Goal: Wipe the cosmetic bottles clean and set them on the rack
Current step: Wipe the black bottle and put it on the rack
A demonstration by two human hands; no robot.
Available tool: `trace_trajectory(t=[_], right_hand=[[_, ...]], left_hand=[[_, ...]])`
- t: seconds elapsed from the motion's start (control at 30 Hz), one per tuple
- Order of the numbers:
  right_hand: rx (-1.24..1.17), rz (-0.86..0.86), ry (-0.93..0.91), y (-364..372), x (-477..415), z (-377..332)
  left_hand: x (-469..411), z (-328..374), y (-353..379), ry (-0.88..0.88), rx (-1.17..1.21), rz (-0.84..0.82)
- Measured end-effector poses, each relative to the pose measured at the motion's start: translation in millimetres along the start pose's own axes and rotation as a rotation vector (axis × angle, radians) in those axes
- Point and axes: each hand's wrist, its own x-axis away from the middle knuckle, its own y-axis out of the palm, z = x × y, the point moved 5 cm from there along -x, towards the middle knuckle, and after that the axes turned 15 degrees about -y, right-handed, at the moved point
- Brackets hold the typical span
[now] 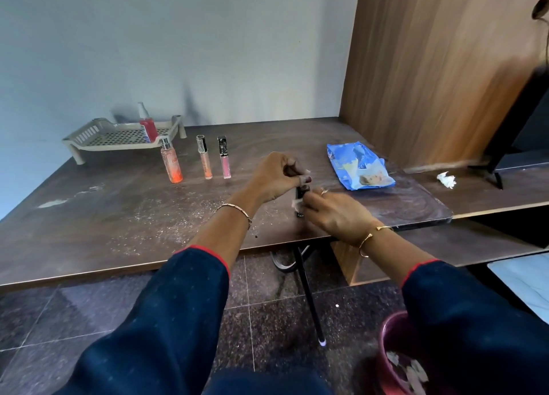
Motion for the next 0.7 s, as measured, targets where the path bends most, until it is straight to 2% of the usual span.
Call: trace_trajectory(t=[0.1,0.23,0.4,0.6,0.7], right_hand=[[0.009,-0.133,-0.099,8,0,-10],[0.016,-0.101,-0.178,-1,-7,-2],[0.039,-0.014,0.044,-17,-3,19],[-0.021,-0.123,-0.048,8,10,-1],[-0.001,-0.046,0.006,-4,4,6]], left_hand=[[-3,-3,-1,-0.010,-0.012,-0.003],[-4,-3,0,-0.016,-0.023,0.006],[-5,-4,-1,0.003,-0.044,0.003],[-5,-6,-3,-0.009,-0.035,0.003],[-4,-3,-2,0.006,-0.039,0.008]])
